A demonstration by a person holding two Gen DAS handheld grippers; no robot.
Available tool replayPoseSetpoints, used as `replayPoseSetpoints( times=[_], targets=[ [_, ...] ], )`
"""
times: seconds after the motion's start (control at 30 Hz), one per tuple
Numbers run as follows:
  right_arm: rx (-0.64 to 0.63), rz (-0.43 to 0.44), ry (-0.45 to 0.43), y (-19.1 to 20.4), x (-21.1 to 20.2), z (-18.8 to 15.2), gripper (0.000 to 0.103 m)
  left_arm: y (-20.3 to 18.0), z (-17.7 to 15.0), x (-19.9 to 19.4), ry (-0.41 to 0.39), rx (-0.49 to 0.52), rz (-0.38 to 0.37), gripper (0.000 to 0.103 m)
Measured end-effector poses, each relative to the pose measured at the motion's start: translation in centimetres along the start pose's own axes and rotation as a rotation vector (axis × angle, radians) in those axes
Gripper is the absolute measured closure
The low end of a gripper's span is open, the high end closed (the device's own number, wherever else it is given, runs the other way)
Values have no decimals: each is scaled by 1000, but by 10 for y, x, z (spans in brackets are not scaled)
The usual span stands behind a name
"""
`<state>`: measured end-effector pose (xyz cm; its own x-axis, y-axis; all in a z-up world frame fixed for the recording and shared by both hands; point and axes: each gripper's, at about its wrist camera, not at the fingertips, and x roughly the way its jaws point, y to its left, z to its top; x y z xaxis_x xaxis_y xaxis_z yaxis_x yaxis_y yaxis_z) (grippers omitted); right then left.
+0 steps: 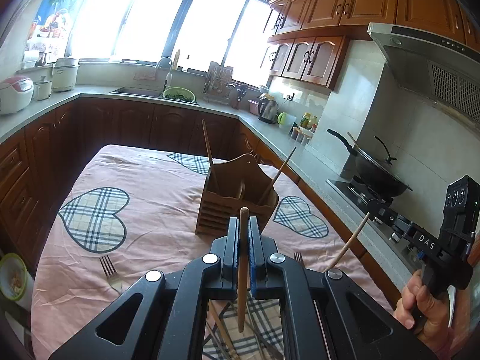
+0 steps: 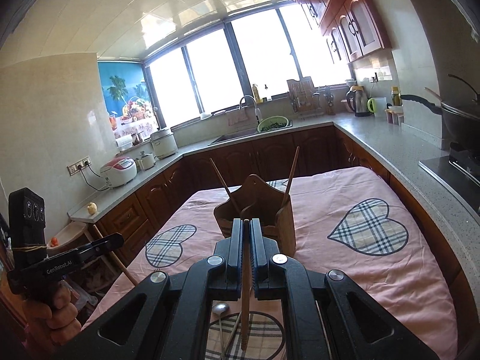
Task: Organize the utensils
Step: 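Lift the chopstick with the left tool and carry it over the holder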
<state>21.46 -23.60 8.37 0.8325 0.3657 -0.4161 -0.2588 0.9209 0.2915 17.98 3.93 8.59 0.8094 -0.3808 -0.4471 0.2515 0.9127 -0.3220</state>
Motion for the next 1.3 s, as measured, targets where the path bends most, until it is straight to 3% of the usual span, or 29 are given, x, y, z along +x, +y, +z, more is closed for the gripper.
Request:
replayPoseSetpoints(
  times=[0.67, 1.07, 1.3],
  targets=[
    [23, 4, -106, -3, 18, 25, 99, 24, 37, 31, -112, -44, 11, 99],
    [14, -28, -244, -6, 37, 74, 99, 37, 79, 61, -240, -26, 30, 99],
    [21, -50, -294, -15, 63, 101, 99, 41, 94, 100, -291, -19, 32, 99]
  ],
)
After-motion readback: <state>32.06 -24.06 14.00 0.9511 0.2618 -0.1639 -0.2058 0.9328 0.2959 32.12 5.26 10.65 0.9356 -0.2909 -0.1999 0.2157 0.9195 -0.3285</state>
